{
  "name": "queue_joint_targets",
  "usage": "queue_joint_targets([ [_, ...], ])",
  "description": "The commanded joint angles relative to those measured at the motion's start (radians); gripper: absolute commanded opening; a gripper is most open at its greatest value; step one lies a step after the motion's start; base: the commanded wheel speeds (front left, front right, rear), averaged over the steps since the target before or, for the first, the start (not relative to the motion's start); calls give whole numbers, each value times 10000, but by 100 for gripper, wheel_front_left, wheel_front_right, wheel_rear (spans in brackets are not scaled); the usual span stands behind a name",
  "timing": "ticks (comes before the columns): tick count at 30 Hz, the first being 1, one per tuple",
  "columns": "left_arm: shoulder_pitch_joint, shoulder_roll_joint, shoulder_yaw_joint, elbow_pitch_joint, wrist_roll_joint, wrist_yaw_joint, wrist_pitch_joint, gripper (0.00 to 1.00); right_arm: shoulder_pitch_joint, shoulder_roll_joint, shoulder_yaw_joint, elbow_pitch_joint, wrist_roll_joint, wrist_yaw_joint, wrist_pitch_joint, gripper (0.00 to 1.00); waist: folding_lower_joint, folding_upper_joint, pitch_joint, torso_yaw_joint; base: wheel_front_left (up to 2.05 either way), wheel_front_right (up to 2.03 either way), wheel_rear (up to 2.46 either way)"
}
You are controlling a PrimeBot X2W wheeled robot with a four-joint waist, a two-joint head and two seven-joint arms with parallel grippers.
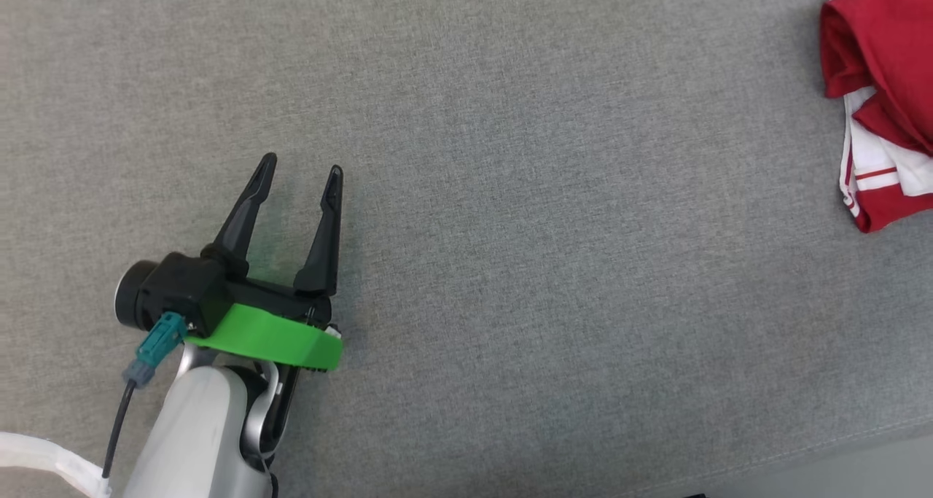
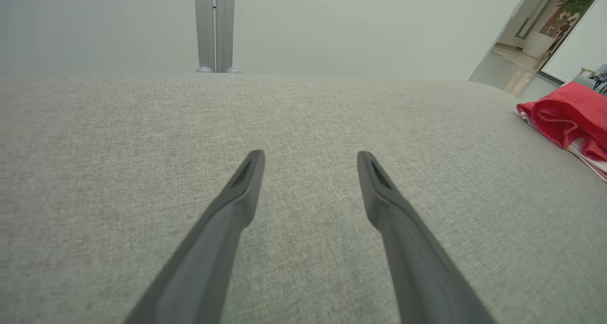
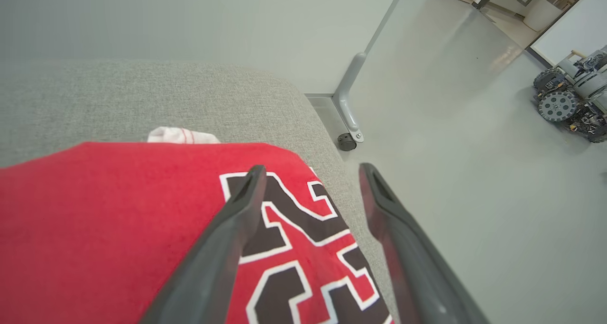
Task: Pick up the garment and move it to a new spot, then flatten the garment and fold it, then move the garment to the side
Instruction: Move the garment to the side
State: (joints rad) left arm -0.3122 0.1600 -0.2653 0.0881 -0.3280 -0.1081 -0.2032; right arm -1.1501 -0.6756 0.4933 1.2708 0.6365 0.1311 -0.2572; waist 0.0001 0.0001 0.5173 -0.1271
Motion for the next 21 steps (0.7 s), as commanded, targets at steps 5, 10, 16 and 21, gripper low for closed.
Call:
queue_joint_targets([
  [5,398,-110,166,344,-253,80,-311,100,99,276,-548,-1134,-540,-6,-79,100,-1,-1,-1475,10,0,0,0],
  [10,920,-122,611,456,-513,297,-478,100,1304,702,-1272,-3385,-853,-6,-82,100,-1,-1,-2741,71,0,0,0],
  [16,1649,43,1114,289,-685,590,-544,100,3152,1222,-1807,-5726,-1182,-6,-83,100,-1,-1,-3978,178,0,0,0],
  [21,2271,-48,1351,189,-918,713,-572,100,4962,1679,-2200,-7227,-1308,-6,-78,100,-1,-1,-4695,295,0,0,0],
])
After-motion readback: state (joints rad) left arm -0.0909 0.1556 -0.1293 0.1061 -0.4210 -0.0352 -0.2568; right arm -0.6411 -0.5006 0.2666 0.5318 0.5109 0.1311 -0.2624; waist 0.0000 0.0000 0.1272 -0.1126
